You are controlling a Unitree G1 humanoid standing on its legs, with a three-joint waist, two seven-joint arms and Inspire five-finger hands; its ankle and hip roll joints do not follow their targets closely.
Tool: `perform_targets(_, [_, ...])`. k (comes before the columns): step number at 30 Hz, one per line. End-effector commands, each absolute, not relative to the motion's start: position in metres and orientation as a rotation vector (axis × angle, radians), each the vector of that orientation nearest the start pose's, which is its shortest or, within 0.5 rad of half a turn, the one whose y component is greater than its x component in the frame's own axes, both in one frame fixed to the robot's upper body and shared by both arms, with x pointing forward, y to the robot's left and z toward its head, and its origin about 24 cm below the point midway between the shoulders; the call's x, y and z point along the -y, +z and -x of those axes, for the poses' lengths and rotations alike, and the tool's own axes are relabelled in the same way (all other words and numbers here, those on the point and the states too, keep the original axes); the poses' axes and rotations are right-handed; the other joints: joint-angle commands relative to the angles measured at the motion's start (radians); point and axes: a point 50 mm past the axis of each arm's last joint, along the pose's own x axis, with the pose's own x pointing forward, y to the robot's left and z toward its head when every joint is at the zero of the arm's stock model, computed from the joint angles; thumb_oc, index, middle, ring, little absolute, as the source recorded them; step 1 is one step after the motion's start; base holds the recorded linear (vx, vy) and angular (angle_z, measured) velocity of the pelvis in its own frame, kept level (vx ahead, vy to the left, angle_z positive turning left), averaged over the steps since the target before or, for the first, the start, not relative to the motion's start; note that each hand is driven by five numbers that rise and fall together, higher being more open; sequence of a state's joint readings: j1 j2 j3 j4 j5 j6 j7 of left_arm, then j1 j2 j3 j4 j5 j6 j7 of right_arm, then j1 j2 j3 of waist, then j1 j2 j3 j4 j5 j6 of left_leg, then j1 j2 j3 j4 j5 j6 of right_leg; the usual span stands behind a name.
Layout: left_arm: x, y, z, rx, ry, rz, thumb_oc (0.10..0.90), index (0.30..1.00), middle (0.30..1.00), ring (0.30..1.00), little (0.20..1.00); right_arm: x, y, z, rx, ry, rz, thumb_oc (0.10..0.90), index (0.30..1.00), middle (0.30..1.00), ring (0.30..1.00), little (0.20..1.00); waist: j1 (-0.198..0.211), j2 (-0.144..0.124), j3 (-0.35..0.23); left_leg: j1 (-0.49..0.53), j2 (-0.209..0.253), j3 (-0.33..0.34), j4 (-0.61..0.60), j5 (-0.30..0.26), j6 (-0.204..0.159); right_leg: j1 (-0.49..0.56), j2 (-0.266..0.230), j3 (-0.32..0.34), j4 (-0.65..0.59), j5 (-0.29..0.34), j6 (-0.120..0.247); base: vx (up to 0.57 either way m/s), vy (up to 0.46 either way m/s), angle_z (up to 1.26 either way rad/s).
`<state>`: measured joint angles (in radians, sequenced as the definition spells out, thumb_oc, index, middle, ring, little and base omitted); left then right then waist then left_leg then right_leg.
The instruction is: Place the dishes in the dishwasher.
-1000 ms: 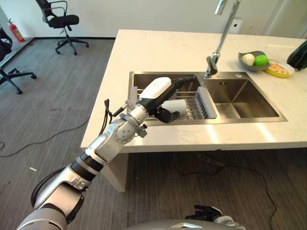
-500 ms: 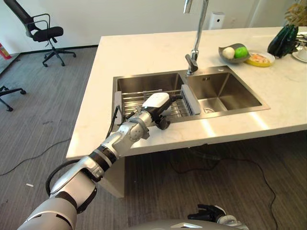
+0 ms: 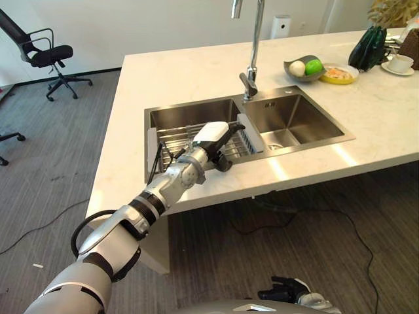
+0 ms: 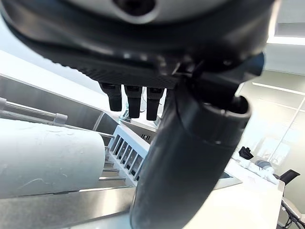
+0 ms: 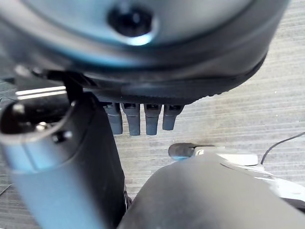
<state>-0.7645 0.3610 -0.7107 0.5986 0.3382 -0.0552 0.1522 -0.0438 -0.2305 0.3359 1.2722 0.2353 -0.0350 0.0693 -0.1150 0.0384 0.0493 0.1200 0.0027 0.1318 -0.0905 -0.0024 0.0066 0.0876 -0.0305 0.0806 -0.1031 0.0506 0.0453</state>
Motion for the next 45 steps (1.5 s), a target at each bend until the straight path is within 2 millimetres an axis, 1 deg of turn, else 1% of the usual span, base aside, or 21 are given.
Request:
perform_targets(1, [-0.101,0.16,-0.401,0.293,-0.064,-0.89,0.8,0.9,0.9,0.9,0.9,0.225,-0.165,-0.083,-1.273,0.08,0.268,0.8,0.9,0.9,0.9,0.9,-0.03,0.002,-0.002,0.04,0.073,-0.038,0.003,0.001,-0.098,0.006,-0.007,0.008,0.029,-0.038,0.074,0.03,-0.009,-0.01])
perform_targets(5, [-0.106,0.16,-0.404,0.273,-0.033,-0.871,0.8,0.9,0.9,0.9,0.9,0.225,-0.166,-0.079,-1.283,0.081,0.27,0.8,0.9,0.9,0.9,0.9,-0.036,0.007,-0.004,0.044,0.073,-0.032,0.003,-0.001,-0.098,0.007,-0.007,0.013,0.028,-0.038,0.074,0.01,-0.007,-0.07])
perform_targets(6, [-0.11,0.162,-0.405,0.271,-0.01,-0.88,0.8,0.9,0.9,0.9,0.9,0.226,-0.166,-0.078,-1.287,0.081,0.272,0.8,0.9,0.9,0.9,0.9,-0.041,0.01,-0.004,0.045,0.072,-0.03,0.003,-0.002,-0.097,0.007,-0.006,0.015,0.029,-0.037,0.074,0.01,-0.007,-0.11])
perform_targets(12, [-0.117,0.163,-0.408,0.256,0.036,-0.888,0.8,0.9,0.9,0.9,0.9,0.225,-0.166,-0.078,-1.284,0.083,0.274,0.8,0.9,0.9,0.9,0.9,-0.045,0.017,-0.004,0.048,0.07,-0.024,0.003,-0.003,-0.097,0.007,-0.006,0.019,0.028,-0.037,0.074,0.01,-0.005,-0.07])
perform_targets(14, [-0.119,0.166,-0.409,0.264,0.047,-0.933,0.8,0.9,0.9,0.9,0.9,0.225,-0.166,-0.079,-1.277,0.082,0.275,0.8,0.9,0.9,0.9,0.9,-0.046,0.019,-0.004,0.048,0.071,-0.023,0.003,-0.004,-0.096,0.007,-0.007,0.022,0.028,-0.037,0.074,0.0,-0.003,-0.02])
perform_targets(16, [-0.12,0.171,-0.409,0.297,0.052,-1.041,0.8,0.9,0.9,0.9,0.9,0.225,-0.166,-0.081,-1.266,0.078,0.271,0.8,0.9,0.9,0.9,0.9,-0.046,0.022,-0.003,0.049,0.07,-0.022,0.003,-0.006,-0.094,0.005,-0.008,0.024,0.028,-0.037,0.076,-0.01,-0.007,-0.03])
perform_targets(17, [-0.12,0.171,-0.409,0.297,0.052,-1.041,0.8,0.9,0.9,0.9,0.9,0.225,-0.166,-0.081,-1.266,0.078,0.271,0.8,0.9,0.9,0.9,0.9,-0.046,0.022,-0.003,0.049,0.07,-0.022,0.003,-0.006,-0.094,0.005,-0.008,0.024,0.028,-0.037,0.076,-0.01,-0.005,-0.04])
perform_targets(18, [-0.121,0.172,-0.409,0.309,0.049,-1.09,0.8,0.9,0.9,0.9,0.9,0.226,-0.166,-0.08,-1.266,0.078,0.27,0.8,0.9,0.9,0.9,0.9,-0.045,0.023,-0.003,0.049,0.069,-0.022,0.003,-0.006,-0.094,0.006,-0.008,0.024,0.028,-0.038,0.075,-0.01,-0.011,-0.03])
perform_targets(19, [-0.121,0.172,-0.41,0.321,0.038,-1.196,0.8,0.9,0.9,0.9,0.9,0.227,-0.165,-0.081,-1.264,0.075,0.271,0.8,0.9,0.9,0.9,0.9,-0.044,0.024,-0.002,0.049,0.068,-0.022,0.003,-0.008,-0.094,0.006,-0.01,0.024,0.029,-0.038,0.076,0.0,0.0,0.0])
perform_targets(22, [-0.121,0.169,-0.41,0.313,0.015,-1.259,0.8,0.9,0.9,0.9,0.9,0.23,-0.164,-0.082,-1.264,0.07,0.274,0.8,0.9,0.9,0.9,0.9,-0.043,0.025,-0.002,0.049,0.067,-0.023,0.003,-0.008,-0.094,0.009,-0.009,0.021,0.029,-0.039,0.076,0.0,0.0,0.0])
perform_targets(23, [-0.118,0.17,-0.411,0.317,-0.013,-1.318,0.8,0.9,0.9,0.9,0.9,0.232,-0.164,-0.083,-1.264,0.065,0.279,0.8,0.9,0.9,0.9,0.9,-0.041,0.027,-0.002,0.05,0.067,-0.023,0.003,-0.009,-0.094,0.011,-0.011,0.017,0.028,-0.041,0.076,0.0,0.0,0.0])
perform_targets(29, [-0.112,0.162,-0.41,0.283,-0.059,-1.319,0.8,0.9,0.9,0.9,0.9,0.228,-0.165,-0.083,-1.274,0.08,0.273,0.8,0.9,0.9,0.9,0.9,-0.037,0.027,0.0,0.05,0.066,-0.028,0.003,-0.01,-0.093,0.015,-0.011,0.011,0.028,-0.042,0.076,0.0,-0.001,0.01])
perform_targets(30, [-0.113,0.153,-0.411,0.241,-0.082,-1.352,0.8,0.9,0.9,0.9,0.9,0.228,-0.165,-0.081,-1.285,0.092,0.274,0.8,0.9,0.9,0.9,0.9,-0.038,0.026,-0.001,0.05,0.065,-0.028,0.003,-0.01,-0.093,0.016,-0.009,0.011,0.028,-0.042,0.076,0.0,0.0,0.0])
perform_targets(33, [-0.116,0.146,-0.411,0.195,-0.093,-1.362,0.8,0.9,0.9,0.9,0.9,0.227,-0.166,-0.079,-1.294,0.1,0.273,0.8,0.9,0.9,0.9,0.9,-0.038,0.025,0.0,0.05,0.065,-0.029,0.003,-0.01,-0.093,0.017,-0.009,0.008,0.028,-0.043,0.076,0.0,0.0,0.0])
perform_targets(35, [-0.121,0.132,-0.412,0.091,-0.114,-1.377,0.8,0.9,0.9,0.9,0.9,0.226,-0.167,-0.077,-1.309,0.107,0.274,0.8,0.9,0.9,0.9,0.9,-0.039,0.024,-0.001,0.05,0.066,-0.032,0.003,-0.011,-0.092,0.017,-0.01,0.008,0.028,-0.043,0.075,0.0,0.0,0.0])
perform_targets(37, [-0.122,0.129,-0.412,0.056,-0.122,-1.359,0.8,0.9,0.9,0.9,0.9,0.227,-0.167,-0.076,-1.315,0.108,0.272,0.8,0.9,0.9,0.9,0.9,-0.038,0.023,-0.001,0.049,0.067,-0.033,0.003,-0.01,-0.093,0.017,-0.01,0.007,0.028,-0.043,0.075,0.0,0.0,0.0])
perform_targets(39, [-0.134,0.114,-0.411,-0.078,-0.122,-1.243,0.8,0.9,0.9,0.9,0.9,0.224,-0.168,-0.075,-1.329,0.121,0.268,0.8,0.9,0.9,0.9,0.9,-0.035,0.023,-0.003,0.047,0.068,-0.035,0.003,-0.009,-0.092,0.017,-0.011,0.003,0.027,-0.042,0.075,0.0,0.0,0.0])
perform_targets(41, [-0.142,0.104,-0.409,-0.153,-0.112,-1.17,0.8,0.9,0.9,0.9,0.9,0.223,-0.168,-0.074,-1.342,0.132,0.268,0.8,0.9,0.9,0.9,0.9,-0.034,0.024,-0.005,0.047,0.068,-0.036,0.003,-0.009,-0.092,0.018,-0.011,0.001,0.025,-0.042,0.075,0.0,0.0,0.0])
perform_targets(43, [-0.143,0.101,-0.408,-0.169,-0.114,-1.163,0.8,0.9,0.9,0.9,0.9,0.222,-0.169,-0.074,-1.347,0.141,0.269,0.8,0.9,0.9,0.9,0.9,-0.033,0.024,-0.005,0.047,0.068,-0.037,0.003,-0.009,-0.092,0.019,-0.011,0.002,0.024,-0.041,0.074,0.0,0.0,0.0])
perform_targets(44, [-0.15,0.093,-0.405,-0.223,-0.109,-1.137,0.8,0.9,0.9,0.9,0.9,0.221,-0.169,-0.074,-1.351,0.151,0.271,0.8,0.9,0.9,0.9,0.9,-0.033,0.025,-0.005,0.047,0.068,-0.036,0.003,-0.009,-0.092,0.019,-0.01,0.002,0.023,-0.041,0.074,0.0,0.0,0.0])
perform_targets(45, [-0.15,0.093,-0.405,-0.223,-0.109,-1.137,0.8,0.9,0.9,0.9,0.9,0.221,-0.169,-0.074,-1.351,0.151,0.271,0.8,0.9,0.9,0.9,0.9,-0.033,0.025,-0.005,0.047,0.068,-0.036,0.003,-0.009,-0.092,0.019,-0.01,0.002,0.023,-0.041,0.074,0.0,0.0,0.0])
